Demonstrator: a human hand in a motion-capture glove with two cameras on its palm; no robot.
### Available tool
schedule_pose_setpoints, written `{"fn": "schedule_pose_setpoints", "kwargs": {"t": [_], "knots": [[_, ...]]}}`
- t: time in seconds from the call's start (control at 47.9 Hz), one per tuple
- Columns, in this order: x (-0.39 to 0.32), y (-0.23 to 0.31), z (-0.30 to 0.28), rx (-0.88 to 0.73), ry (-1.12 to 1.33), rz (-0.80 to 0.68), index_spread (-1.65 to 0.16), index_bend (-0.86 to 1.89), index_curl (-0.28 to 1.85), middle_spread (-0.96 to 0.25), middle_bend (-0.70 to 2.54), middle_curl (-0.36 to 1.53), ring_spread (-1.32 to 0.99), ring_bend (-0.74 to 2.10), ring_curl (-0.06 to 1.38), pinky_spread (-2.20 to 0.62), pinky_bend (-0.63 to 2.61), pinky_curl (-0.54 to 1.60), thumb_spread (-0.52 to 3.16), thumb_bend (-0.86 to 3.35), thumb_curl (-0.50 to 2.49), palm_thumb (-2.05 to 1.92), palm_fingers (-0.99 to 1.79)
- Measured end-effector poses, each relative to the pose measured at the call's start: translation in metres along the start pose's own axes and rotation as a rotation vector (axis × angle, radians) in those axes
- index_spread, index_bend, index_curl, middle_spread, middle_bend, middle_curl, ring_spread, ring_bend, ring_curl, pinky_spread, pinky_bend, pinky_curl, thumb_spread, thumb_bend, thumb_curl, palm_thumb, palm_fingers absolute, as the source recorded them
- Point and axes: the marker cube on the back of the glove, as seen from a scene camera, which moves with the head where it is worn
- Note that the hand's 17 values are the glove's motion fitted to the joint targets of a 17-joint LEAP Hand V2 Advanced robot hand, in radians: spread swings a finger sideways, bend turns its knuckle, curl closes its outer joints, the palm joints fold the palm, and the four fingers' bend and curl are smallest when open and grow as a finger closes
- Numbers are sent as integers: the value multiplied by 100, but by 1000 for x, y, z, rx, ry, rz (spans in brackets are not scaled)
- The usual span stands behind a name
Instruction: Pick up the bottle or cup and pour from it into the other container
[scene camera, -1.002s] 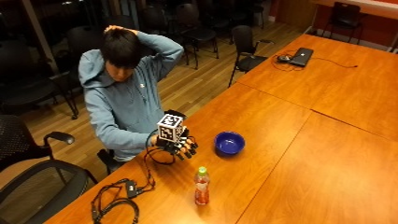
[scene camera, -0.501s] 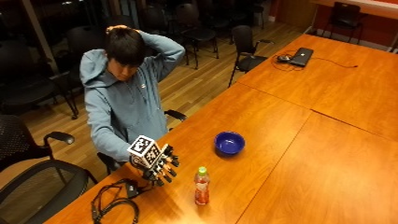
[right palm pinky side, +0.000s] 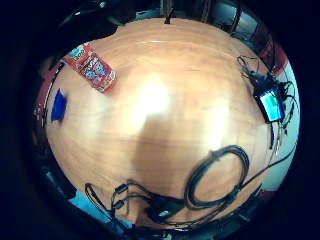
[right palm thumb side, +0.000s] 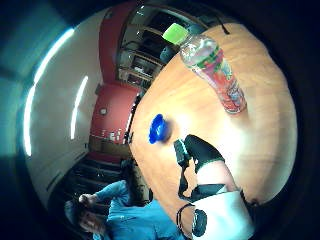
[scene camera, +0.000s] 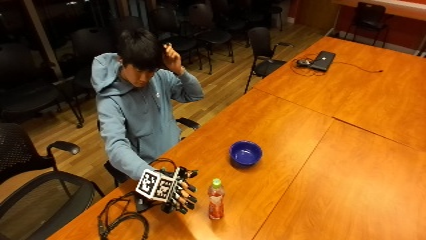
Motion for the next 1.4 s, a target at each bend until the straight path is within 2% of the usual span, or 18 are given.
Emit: {"fn": "schedule_pose_setpoints", "kwargs": {"t": [0.668,0.918,1.023,1.085,1.148,1.231,1.398], "knots": [[10,-84,73,112,-528,15,-34,11,12,6,29,36,10,60,31,24,85,30,90,-3,37,67,11],[-3,-102,81,172,-588,-1,-33,12,15,6,27,36,11,60,31,23,83,29,85,-3,37,69,16],[-8,-105,84,207,-653,16,-29,15,17,7,28,35,12,61,30,22,79,28,84,-1,38,75,28],[-12,-106,86,223,-689,34,-25,21,20,7,30,36,11,59,29,21,74,25,83,0,39,80,45],[-17,-107,91,241,-721,46,-20,29,25,5,36,38,6,57,28,15,65,23,81,2,41,89,74],[-24,-105,99,253,-748,56,-17,24,27,2,38,40,-1,59,30,3,63,24,76,5,45,99,99],[-45,-103,108,194,-710,51,-15,14,31,-3,32,41,-10,57,35,-13,64,29,55,0,52,105,107]]}}
